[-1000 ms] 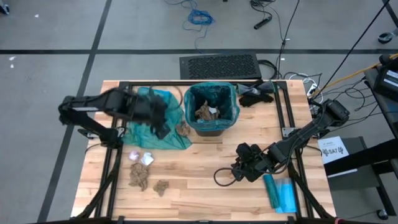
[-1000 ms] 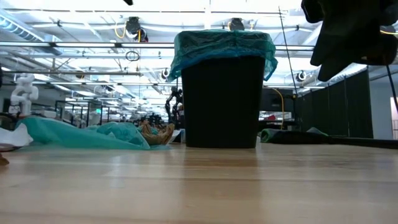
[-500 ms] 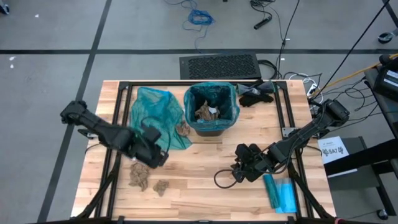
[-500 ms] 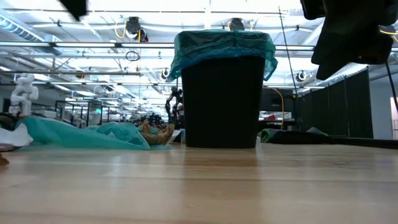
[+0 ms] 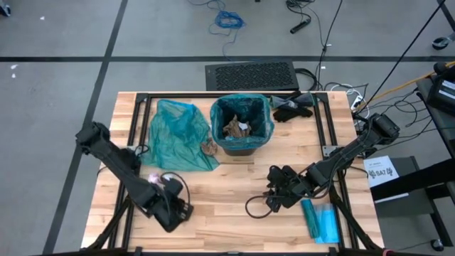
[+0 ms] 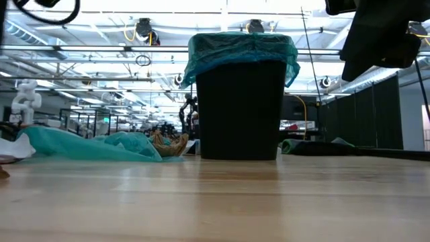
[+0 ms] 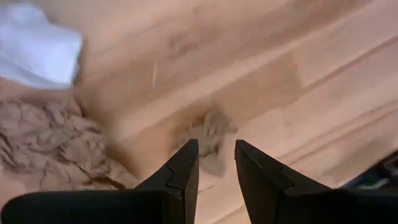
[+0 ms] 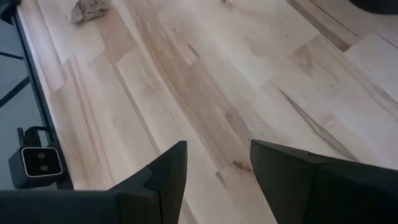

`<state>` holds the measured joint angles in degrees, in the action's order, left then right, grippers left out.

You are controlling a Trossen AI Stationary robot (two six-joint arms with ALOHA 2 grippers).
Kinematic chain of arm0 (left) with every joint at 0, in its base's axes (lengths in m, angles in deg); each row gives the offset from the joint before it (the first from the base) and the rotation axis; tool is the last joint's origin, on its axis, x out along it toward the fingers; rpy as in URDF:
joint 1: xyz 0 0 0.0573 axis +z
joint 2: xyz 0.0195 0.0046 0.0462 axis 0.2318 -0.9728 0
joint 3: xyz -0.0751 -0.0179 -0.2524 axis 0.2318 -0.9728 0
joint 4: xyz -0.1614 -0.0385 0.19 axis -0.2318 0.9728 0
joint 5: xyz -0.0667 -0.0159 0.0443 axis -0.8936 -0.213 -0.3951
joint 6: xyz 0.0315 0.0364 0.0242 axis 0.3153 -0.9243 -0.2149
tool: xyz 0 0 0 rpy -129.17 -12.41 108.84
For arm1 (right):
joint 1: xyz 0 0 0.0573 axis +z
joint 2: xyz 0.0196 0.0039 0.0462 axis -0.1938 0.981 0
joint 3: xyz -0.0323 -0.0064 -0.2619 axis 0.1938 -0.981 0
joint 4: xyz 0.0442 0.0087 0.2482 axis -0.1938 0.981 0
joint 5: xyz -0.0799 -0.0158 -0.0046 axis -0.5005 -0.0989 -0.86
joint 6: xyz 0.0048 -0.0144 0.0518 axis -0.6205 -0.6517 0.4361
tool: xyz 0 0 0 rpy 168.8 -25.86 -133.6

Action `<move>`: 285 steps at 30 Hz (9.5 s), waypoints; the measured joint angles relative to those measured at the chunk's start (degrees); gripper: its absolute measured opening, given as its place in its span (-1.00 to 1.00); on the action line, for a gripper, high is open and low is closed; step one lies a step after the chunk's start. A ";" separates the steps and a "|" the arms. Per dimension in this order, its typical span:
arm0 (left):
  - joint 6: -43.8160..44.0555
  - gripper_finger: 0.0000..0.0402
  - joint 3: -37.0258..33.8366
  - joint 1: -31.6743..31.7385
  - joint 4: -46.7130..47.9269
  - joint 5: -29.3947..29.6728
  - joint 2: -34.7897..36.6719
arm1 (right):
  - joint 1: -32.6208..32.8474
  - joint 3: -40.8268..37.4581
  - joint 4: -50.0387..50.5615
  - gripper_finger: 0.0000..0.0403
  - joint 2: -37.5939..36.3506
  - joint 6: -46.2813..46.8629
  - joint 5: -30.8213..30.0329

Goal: Place trash/remove bag and relplace
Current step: Put the brown napkin into the trash bin

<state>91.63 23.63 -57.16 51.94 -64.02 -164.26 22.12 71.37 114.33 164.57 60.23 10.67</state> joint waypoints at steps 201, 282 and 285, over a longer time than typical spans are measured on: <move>-59.03 -1.00 13.94 31.11 -20.50 4.36 8.89 | 0.46 0.02 -8.99 -0.16 0.00 -2.67 -0.05; -107.09 -0.47 -32.92 52.86 -47.16 -12.00 18.66 | -2.62 0.02 -10.17 -0.16 -0.02 9.94 -1.77; -107.37 -0.47 -32.92 51.45 -50.96 -12.24 15.26 | -2.62 0.02 -9.81 -0.16 -0.02 11.35 -1.77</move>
<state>-15.74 -9.29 -5.71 0.97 -76.26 -149.00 19.50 71.39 104.52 164.55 71.59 8.90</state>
